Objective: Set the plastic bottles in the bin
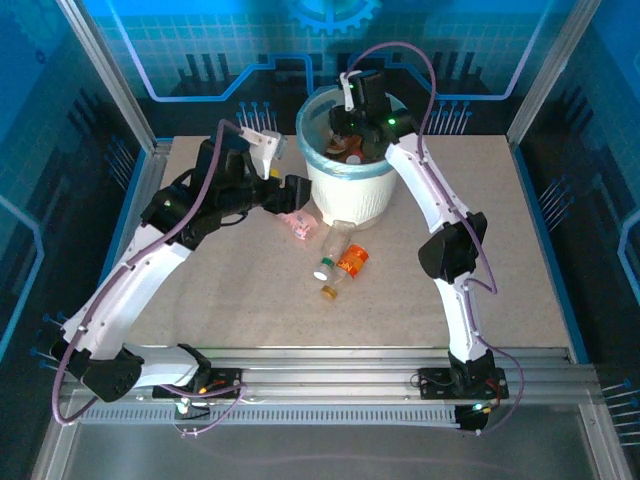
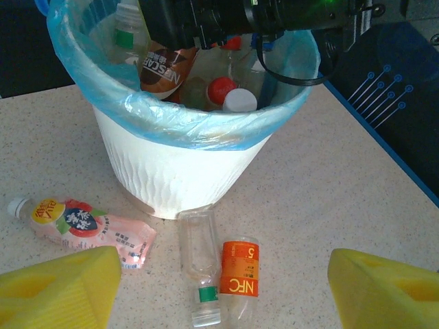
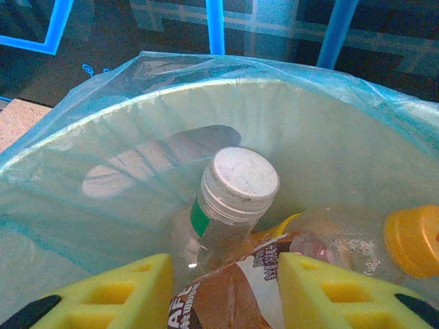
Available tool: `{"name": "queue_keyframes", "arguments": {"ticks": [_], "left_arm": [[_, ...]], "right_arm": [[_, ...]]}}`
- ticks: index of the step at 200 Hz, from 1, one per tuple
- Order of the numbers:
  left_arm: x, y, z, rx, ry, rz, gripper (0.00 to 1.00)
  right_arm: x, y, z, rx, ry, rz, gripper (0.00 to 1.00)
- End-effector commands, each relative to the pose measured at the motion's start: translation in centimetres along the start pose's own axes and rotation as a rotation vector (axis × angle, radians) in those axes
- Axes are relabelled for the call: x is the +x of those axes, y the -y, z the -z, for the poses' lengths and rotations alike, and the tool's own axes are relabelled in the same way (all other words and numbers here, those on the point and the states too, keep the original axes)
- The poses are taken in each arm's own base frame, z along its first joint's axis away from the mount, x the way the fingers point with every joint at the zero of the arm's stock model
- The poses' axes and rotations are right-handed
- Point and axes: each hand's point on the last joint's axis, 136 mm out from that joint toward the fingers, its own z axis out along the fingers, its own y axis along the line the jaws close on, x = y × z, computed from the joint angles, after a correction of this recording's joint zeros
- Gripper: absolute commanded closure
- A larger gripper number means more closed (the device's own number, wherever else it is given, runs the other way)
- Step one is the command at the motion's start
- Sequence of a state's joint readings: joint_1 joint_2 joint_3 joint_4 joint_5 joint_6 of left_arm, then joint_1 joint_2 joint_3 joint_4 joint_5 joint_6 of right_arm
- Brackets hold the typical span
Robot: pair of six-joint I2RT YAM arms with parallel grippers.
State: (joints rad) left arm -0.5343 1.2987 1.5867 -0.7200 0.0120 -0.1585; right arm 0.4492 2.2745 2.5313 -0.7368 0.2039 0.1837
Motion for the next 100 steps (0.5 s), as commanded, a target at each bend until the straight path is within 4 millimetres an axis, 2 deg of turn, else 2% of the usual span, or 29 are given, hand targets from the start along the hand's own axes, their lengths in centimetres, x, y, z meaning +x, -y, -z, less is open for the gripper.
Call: {"name": "queue_keyframes", "arguments": {"ticks": [1,14,31,46,67,87,100], "left_arm": [[-0.1,0.0,-0.1,-0.006,0.01,0.014,0.19],[-0.1,0.0,0.0,-0.005,0.01,0.013,0.19],[-0.3,0.1,0.2,-0.006,0.01,0.013,0.19],[-0.4,0.1,0.5,-0.008,0.011,0.01,0.19],[-0.2,0.0,1.1,-0.012,0.005,-0.006,0.19],[0.5,-0.7,2.4,-0.058,-0.012,-0.055,0.19],[1.4,-1.5,3.3,-0.09,-0.011,-0.079,0.18]], "right_arm": [[3.0,-1.5,-1.0,-0.075,-0.112,-0.019,0.57],[2.0,-1.5,-0.2,-0.078,-0.091,-0.02,0.54],[-0.1,-1.4,1.8,-0.07,-0.042,-0.019,0.43],[-2.6,-1.3,4.7,-0.065,0.023,-0.021,0.36],[-5.2,-1.8,9.1,-0.068,0.104,-0.004,0.32],[-5.8,-3.2,12.7,-0.077,0.136,0.053,0.31],[-4.9,-5.1,14.7,-0.098,0.13,0.123,0.31]]}}
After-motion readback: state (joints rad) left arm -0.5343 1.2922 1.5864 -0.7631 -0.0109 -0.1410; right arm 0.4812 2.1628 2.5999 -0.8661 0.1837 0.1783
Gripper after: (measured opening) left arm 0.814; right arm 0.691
